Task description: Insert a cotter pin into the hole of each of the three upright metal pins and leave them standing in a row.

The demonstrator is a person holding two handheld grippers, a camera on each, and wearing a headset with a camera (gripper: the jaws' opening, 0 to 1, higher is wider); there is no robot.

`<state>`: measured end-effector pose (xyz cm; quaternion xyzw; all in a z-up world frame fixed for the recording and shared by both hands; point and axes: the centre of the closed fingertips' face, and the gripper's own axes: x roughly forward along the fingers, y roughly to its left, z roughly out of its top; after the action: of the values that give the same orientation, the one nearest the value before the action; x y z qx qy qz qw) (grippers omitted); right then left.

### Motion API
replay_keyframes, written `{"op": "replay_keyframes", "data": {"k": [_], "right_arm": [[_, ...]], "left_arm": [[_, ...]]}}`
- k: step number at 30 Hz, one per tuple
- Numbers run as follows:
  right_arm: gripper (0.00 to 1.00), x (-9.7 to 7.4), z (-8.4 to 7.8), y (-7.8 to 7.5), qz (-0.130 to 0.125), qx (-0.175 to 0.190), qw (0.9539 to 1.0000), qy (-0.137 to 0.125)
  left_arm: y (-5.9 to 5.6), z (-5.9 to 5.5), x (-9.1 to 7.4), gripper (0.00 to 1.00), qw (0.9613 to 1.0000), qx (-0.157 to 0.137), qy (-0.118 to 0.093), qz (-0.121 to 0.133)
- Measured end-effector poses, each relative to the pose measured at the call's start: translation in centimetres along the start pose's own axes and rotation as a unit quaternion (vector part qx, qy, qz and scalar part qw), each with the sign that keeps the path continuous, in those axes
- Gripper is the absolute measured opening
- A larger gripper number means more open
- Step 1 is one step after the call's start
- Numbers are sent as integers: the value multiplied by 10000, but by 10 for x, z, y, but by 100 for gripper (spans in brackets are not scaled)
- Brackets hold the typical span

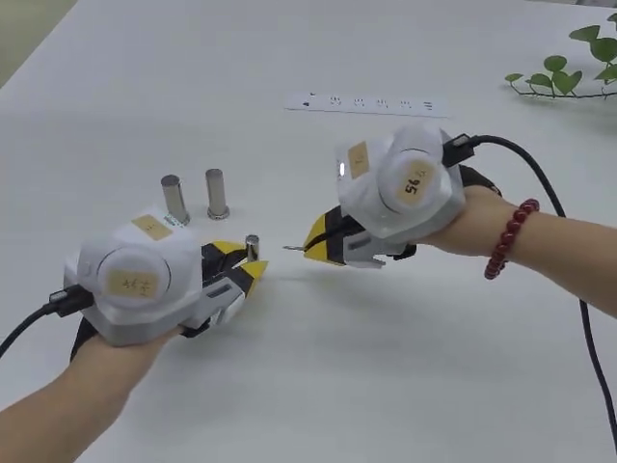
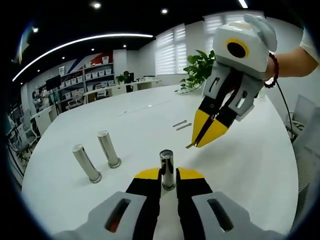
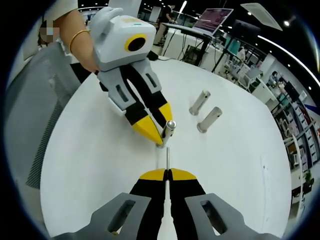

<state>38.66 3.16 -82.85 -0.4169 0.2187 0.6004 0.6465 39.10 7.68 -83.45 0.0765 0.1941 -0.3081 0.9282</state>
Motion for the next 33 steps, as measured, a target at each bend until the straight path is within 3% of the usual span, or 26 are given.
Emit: {"op": "replay_keyframes", "data": {"k": [14, 33], "right_arm": [[3, 4, 8, -8, -131, -86, 9999, -70], [3, 7, 19, -4, -124, -592, 9982, -45]], "left_arm": [[-1, 1, 0, 7, 9998, 21, -73, -197], [-6, 0, -1, 7, 9974, 136, -129, -691]]}}
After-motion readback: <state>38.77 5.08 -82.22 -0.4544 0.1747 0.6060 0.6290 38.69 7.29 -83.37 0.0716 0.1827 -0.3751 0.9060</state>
